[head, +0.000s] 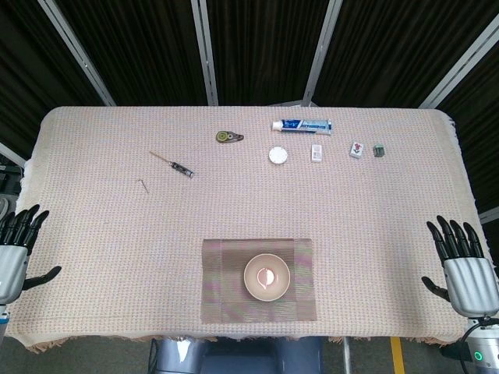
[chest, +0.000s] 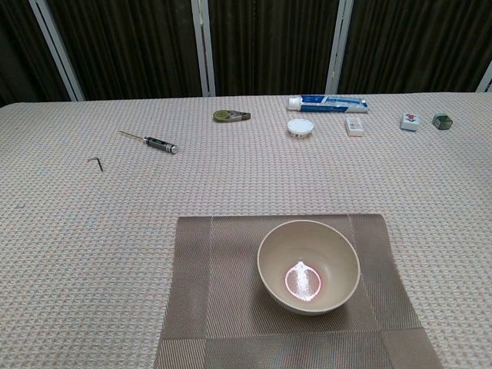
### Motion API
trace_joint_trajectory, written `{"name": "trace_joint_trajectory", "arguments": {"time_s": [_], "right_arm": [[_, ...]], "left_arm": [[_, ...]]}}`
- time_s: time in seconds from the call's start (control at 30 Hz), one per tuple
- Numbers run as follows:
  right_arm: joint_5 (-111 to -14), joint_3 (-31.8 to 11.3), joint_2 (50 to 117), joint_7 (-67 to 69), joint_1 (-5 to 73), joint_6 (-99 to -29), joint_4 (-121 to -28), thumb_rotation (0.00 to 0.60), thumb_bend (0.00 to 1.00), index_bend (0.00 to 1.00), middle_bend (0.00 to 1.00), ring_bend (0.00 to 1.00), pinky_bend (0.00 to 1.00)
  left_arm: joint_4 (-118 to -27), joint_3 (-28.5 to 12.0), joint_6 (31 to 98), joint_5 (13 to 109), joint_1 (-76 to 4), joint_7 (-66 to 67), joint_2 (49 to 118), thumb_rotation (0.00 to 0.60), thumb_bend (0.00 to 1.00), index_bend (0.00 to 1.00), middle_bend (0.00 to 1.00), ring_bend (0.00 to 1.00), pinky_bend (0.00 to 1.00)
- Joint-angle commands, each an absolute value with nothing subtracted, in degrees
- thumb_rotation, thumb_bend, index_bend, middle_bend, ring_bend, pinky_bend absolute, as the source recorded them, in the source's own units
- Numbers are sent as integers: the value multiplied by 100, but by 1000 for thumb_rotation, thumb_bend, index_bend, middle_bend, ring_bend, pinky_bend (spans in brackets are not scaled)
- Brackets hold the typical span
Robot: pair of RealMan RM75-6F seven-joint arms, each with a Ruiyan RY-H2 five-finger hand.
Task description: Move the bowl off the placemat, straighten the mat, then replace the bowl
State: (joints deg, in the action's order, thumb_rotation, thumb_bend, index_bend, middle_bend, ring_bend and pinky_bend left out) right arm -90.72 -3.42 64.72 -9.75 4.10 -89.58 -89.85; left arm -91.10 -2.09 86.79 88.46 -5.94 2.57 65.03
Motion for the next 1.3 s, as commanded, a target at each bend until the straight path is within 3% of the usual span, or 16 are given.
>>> {"name": "trace_joint_trajectory", "arguments": {"time_s": [0.03,0.27,0.47,0.73,1.0,1.17,1.3], "right_arm": [[-9071,-333,6464,-983,406,-8946,-9000,600,0,0,0,0,0],[-9060,-318,6445,-979,431,-8864,-9045,600,0,0,0,0,0],[-9006,-370,6413,-953,464,-8828,-9096,600,0,0,0,0,0],[-8635,-540,6386,-1006,505,-8698,-9149,600,0,0,0,0,0],[-8240,-644,6378,-1079,521,-8515,-9060,600,0,0,0,0,0],[-8046,-693,6348,-1042,515,-8433,-8989,600,0,0,0,0,0],[-7945,-738,6314,-957,498,-8429,-8961,600,0,0,0,0,0]], "left_arm": [[-9105,-209,8660,8826,-596,264,6505,600,0,0,0,0,0],[-9064,-148,8582,8860,-607,252,6523,600,0,0,0,0,0],[-9253,39,8127,9647,-1074,126,6559,600,0,0,0,0,0],[-9547,-167,6471,10825,-2718,533,7114,600,0,9,0,0,0],[-9008,-311,5417,11235,-3813,617,8140,600,0,171,0,0,0],[-8482,-256,5214,11454,-4207,594,8724,600,25,234,0,0,0],[-8036,-242,5142,11509,-4428,603,9185,600,100,282,0,0,0]]}}
